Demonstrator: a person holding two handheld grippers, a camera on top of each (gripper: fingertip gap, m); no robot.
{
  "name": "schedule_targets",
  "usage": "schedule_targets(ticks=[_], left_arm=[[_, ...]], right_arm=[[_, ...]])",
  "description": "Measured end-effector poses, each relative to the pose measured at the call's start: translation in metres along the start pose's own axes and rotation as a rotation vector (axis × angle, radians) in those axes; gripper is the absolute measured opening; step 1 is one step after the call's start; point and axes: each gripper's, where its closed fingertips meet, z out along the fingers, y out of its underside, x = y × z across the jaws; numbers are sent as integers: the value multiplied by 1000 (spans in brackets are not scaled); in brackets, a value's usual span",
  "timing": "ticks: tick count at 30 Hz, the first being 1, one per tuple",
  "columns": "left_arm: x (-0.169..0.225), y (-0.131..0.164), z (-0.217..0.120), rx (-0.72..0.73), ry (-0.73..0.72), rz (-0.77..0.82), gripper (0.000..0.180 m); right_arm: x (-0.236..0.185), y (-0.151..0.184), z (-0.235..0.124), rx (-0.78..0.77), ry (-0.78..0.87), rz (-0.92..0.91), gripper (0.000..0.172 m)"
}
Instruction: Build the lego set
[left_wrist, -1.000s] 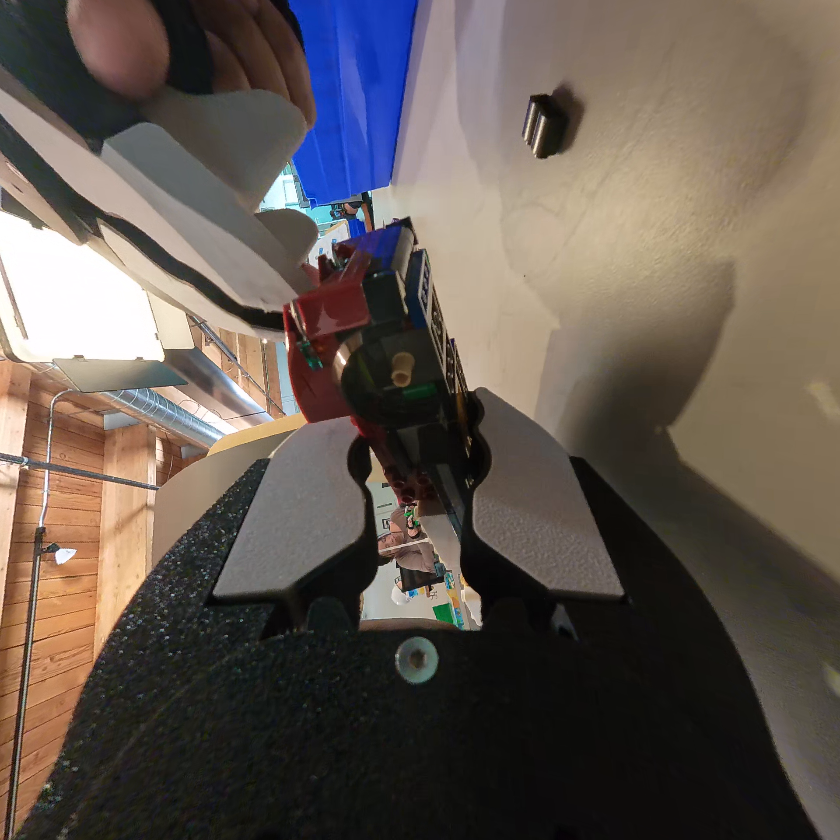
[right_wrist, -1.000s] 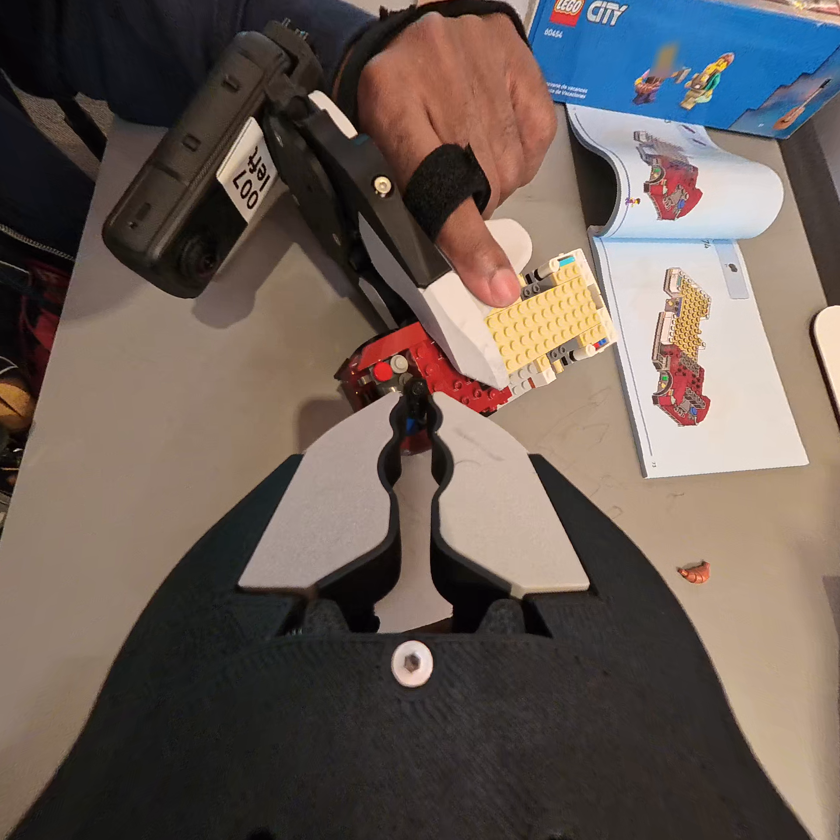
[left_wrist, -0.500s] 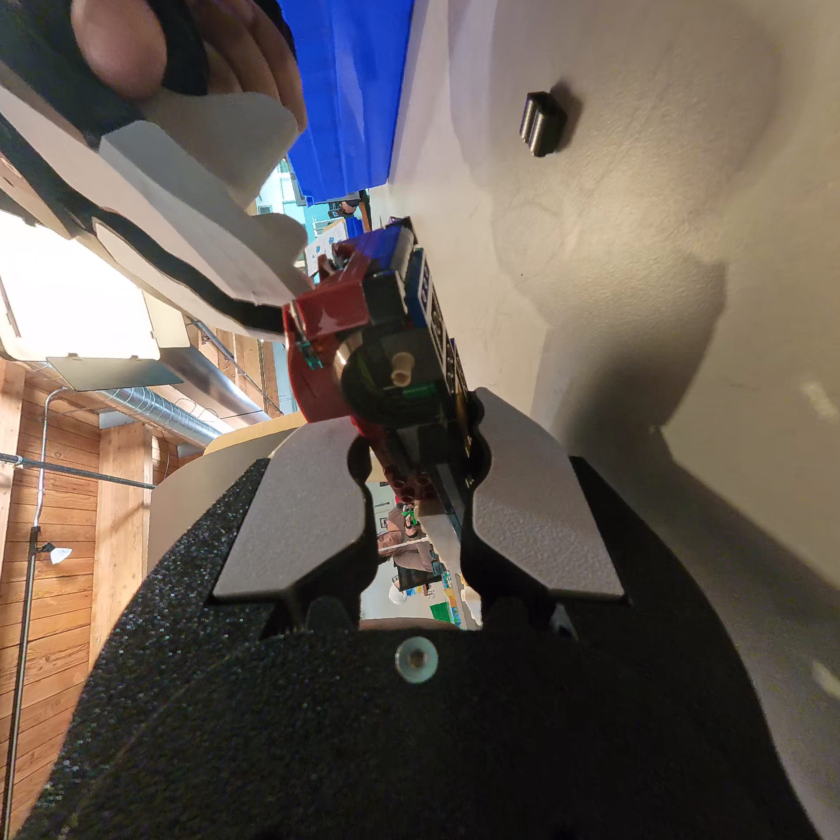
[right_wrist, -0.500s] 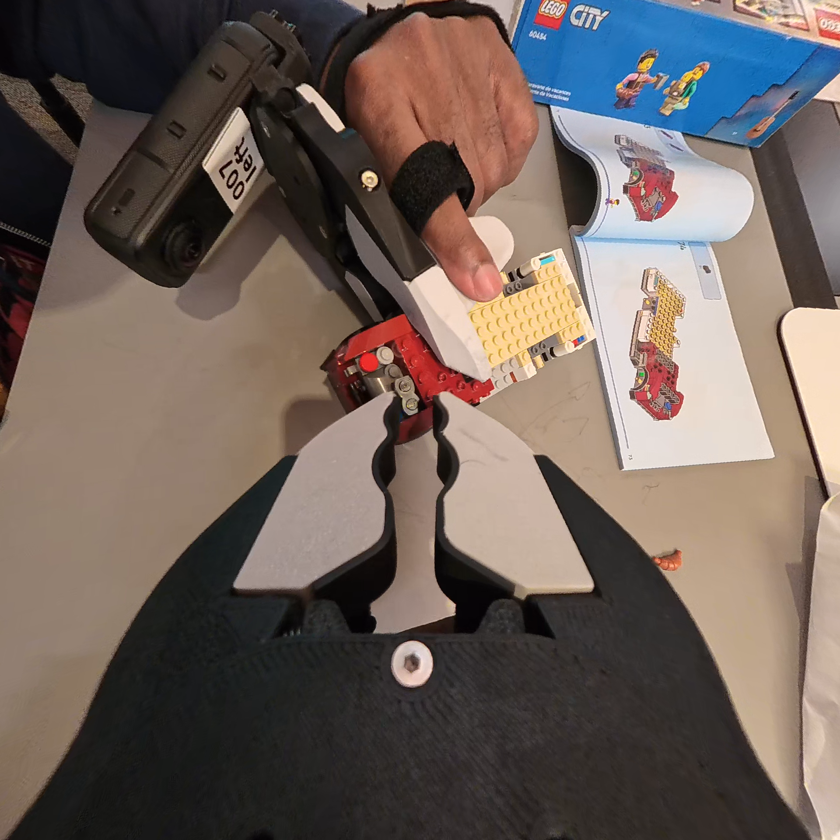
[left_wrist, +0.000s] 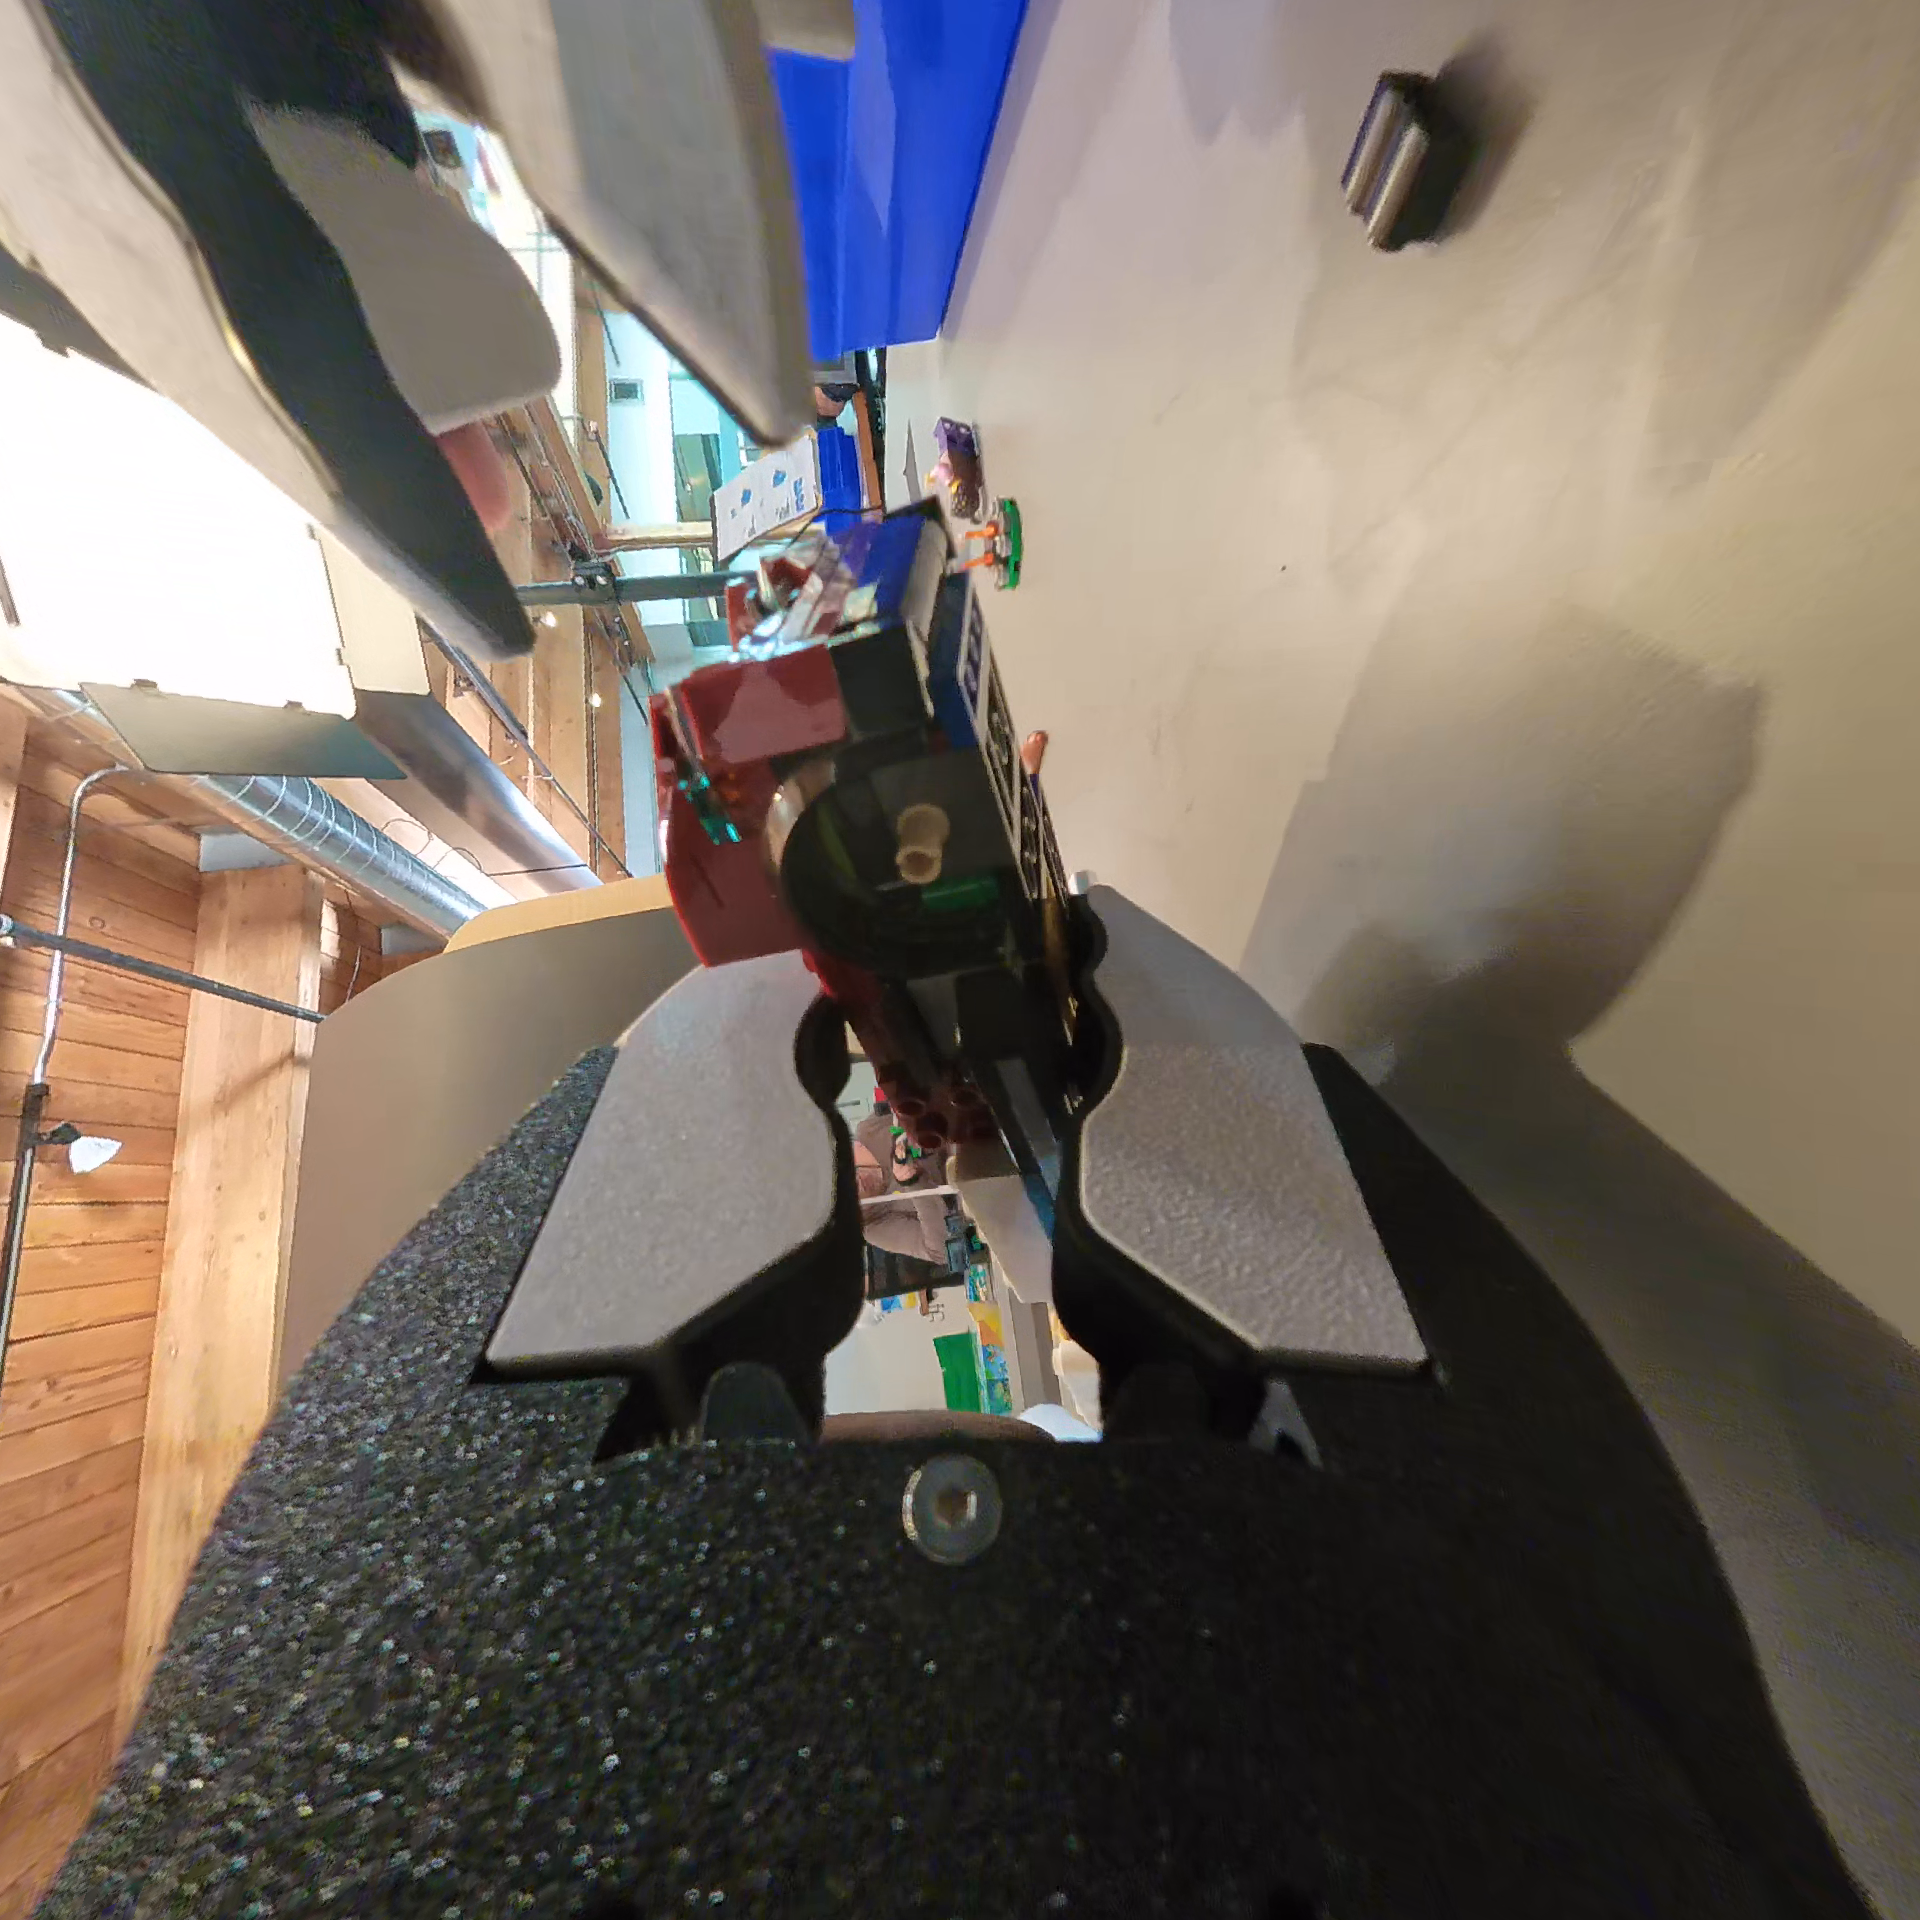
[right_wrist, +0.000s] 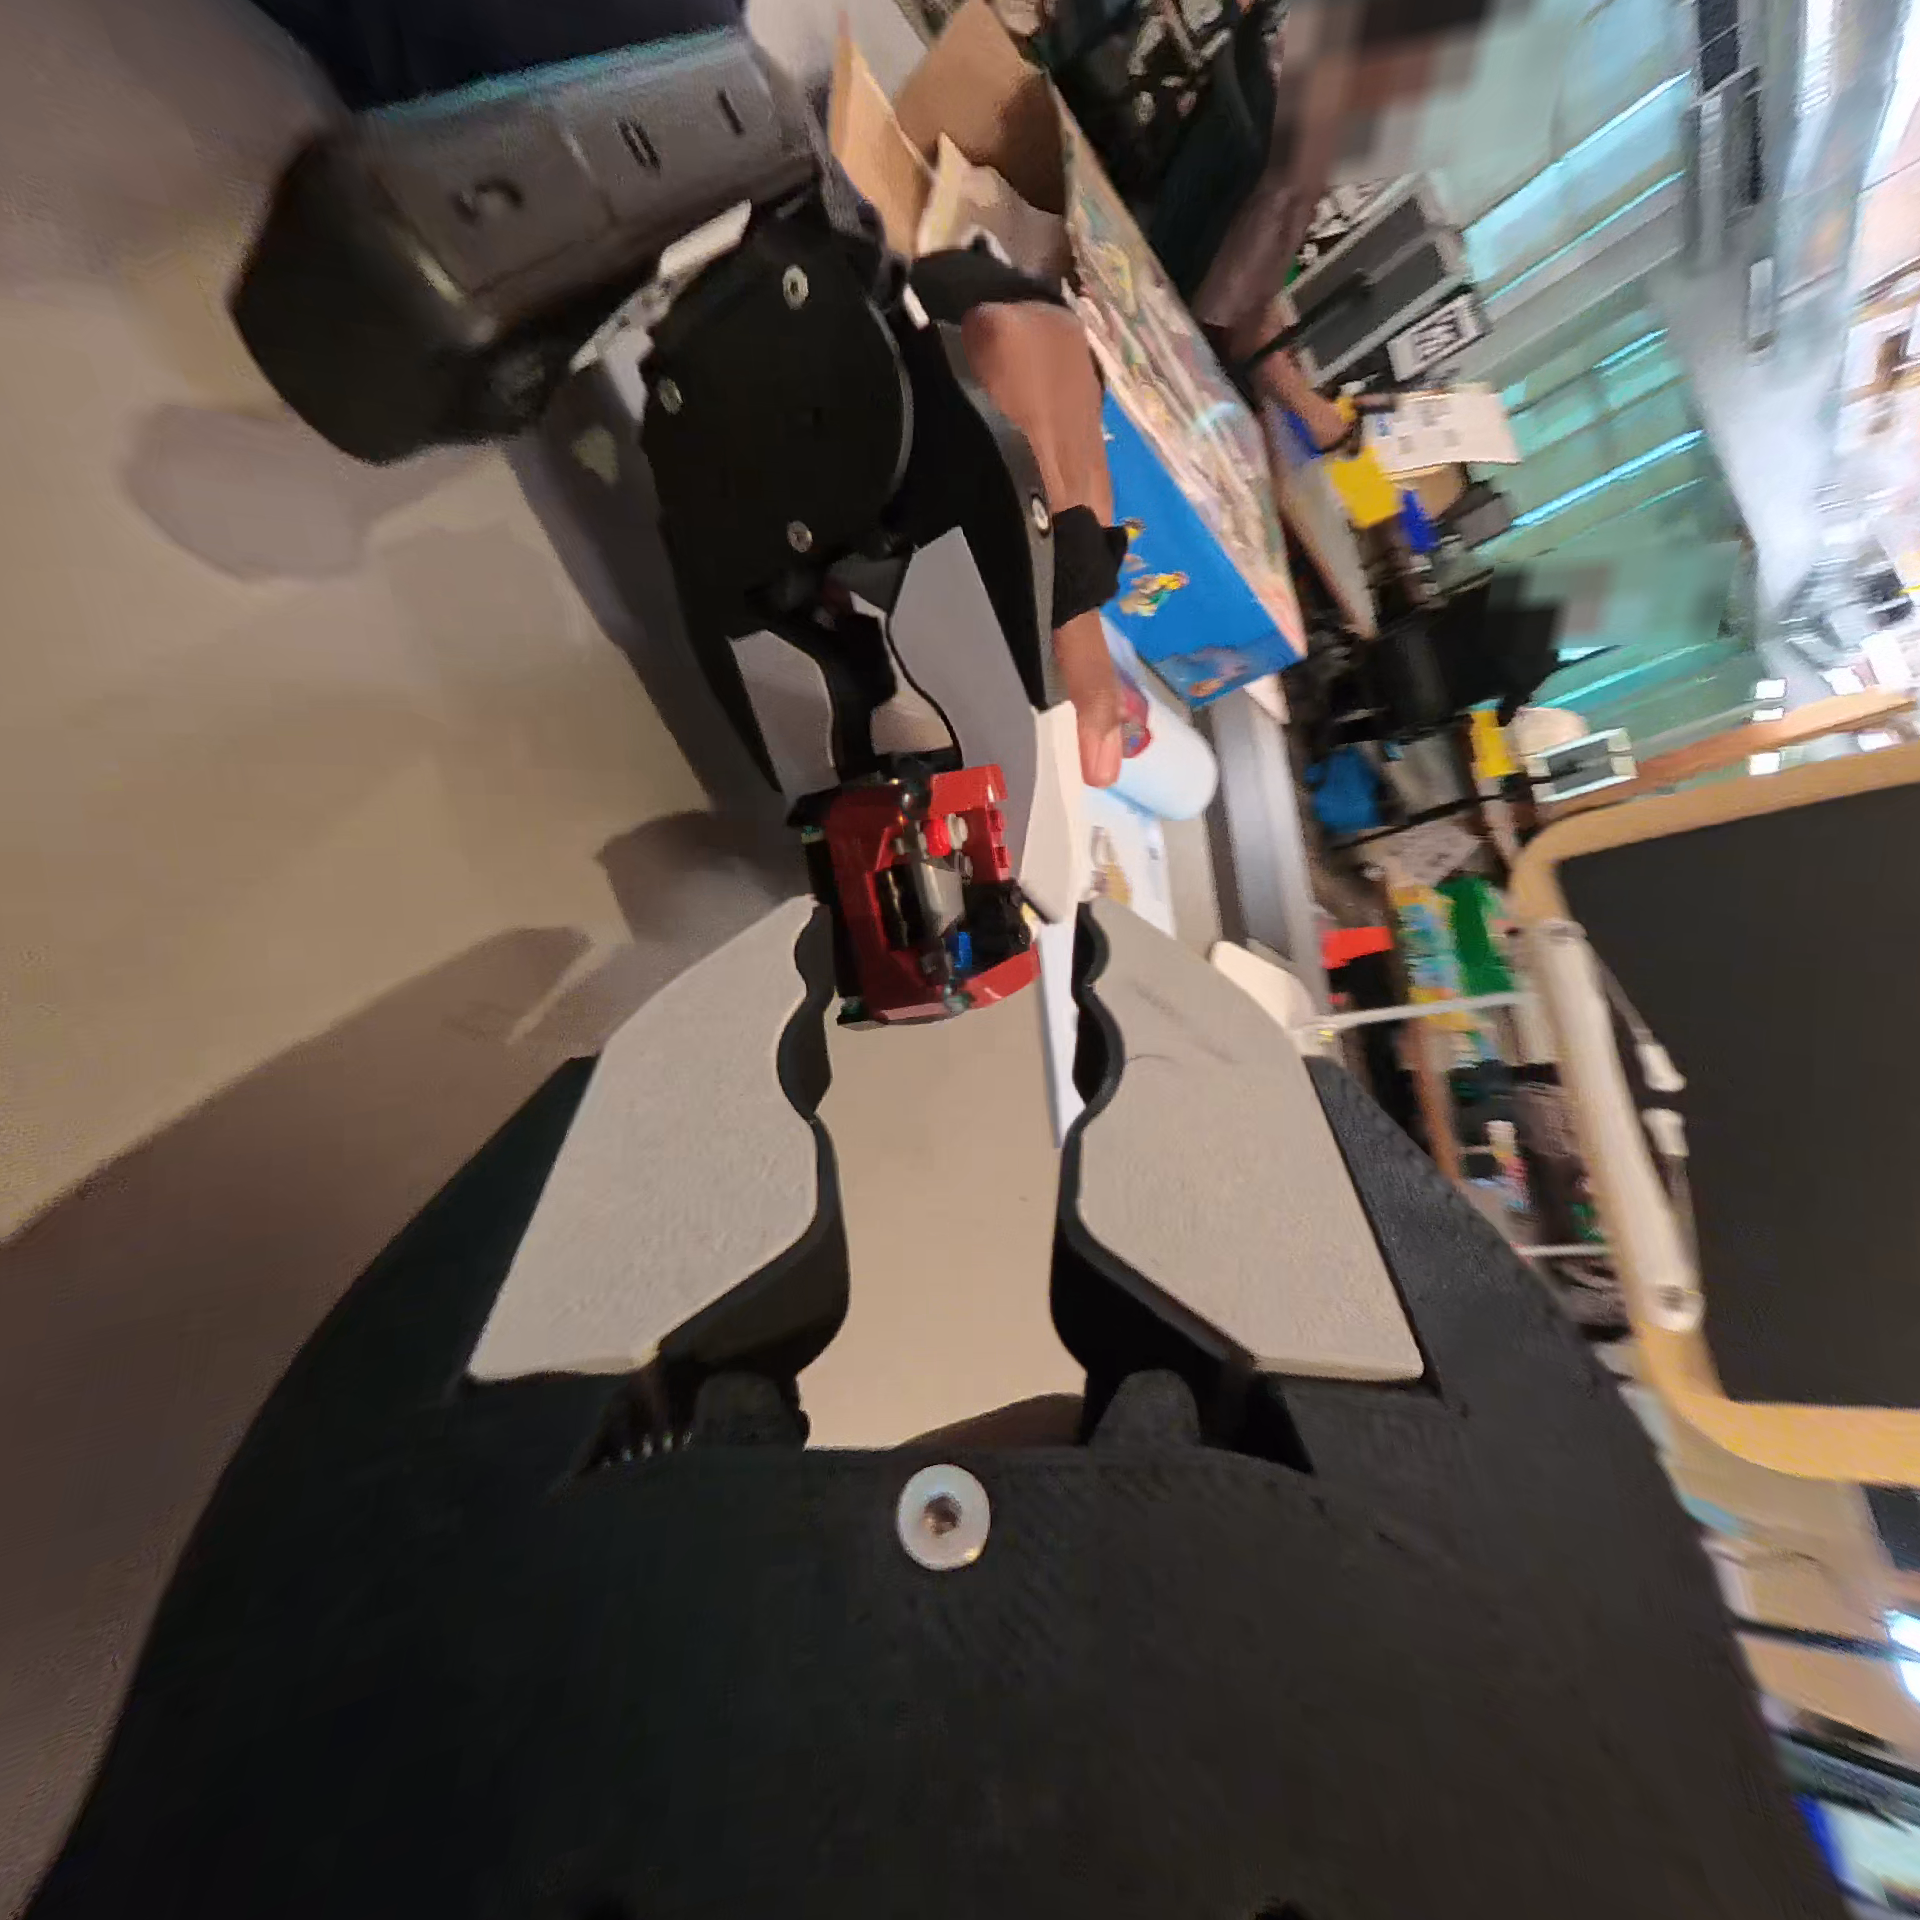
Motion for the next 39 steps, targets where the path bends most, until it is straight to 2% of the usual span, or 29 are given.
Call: schedule_targets(ticks=[4, 10, 22, 39], left_arm=[[-2, 1, 0, -7, -4, -16, 40], [-1, 1, -1, -8, 1, -15, 40], [1, -7, -2, 16, 5, -2, 39], [-3, -2, -3, -4, 12, -72, 35]], right_arm=[[-6, 7, 11, -66, 53, -126, 52], [-5, 12, 16, -99, 109, -193, 58], [-9, 18, 25, -128, 141, -263, 47], [-5, 18, 26, -134, 180, -286, 46]])
